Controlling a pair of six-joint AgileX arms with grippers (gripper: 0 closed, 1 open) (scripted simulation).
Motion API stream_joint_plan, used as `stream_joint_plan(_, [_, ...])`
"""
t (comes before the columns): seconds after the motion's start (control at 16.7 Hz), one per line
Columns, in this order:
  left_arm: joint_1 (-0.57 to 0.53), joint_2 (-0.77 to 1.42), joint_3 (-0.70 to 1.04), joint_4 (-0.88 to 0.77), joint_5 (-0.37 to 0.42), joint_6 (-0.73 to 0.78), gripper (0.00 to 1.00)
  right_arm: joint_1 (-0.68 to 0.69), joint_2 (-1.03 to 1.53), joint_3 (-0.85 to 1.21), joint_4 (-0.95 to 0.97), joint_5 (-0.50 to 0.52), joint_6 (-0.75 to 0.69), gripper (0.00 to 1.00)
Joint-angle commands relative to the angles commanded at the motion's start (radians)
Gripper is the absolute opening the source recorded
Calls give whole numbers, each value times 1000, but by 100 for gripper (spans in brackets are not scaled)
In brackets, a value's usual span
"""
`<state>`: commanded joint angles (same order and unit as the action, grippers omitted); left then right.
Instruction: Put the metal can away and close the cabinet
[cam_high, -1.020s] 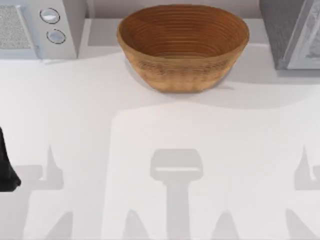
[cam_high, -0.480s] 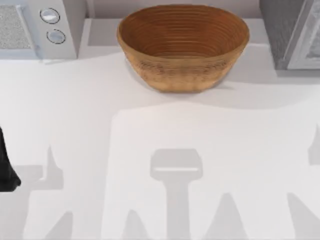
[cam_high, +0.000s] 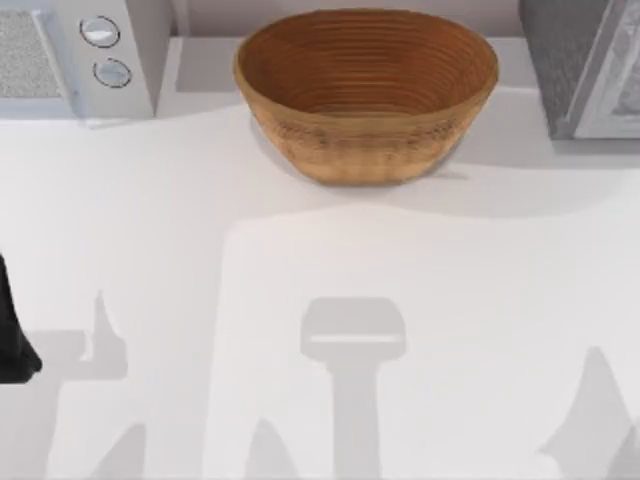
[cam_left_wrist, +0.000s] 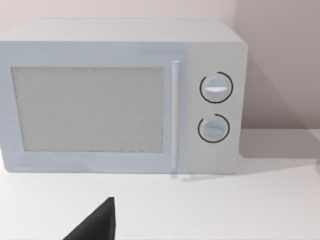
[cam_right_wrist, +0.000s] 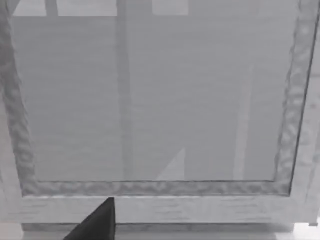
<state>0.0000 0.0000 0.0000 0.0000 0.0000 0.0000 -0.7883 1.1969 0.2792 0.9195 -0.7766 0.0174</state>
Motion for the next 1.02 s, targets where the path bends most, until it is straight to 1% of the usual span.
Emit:
stream_joint_plan(0.24, [0,0,0,0,0,0,100,-155,234,57,184,-155,3,100])
stream_joint_plan(0.42, [0,0,0,0,0,0,100,-222,333,83,264,-221,5,100])
stream_joint_plan(0.54, [0,0,0,0,0,0,100,-237,355,88,281,-236,5,100])
stream_joint_plan(0.84, [0,0,0,0,0,0,100,-232,352,85,278,-234,5,100])
stream_joint_plan(1.02, [0,0,0,0,0,0,100,-240,348,148,220,-240,5,100])
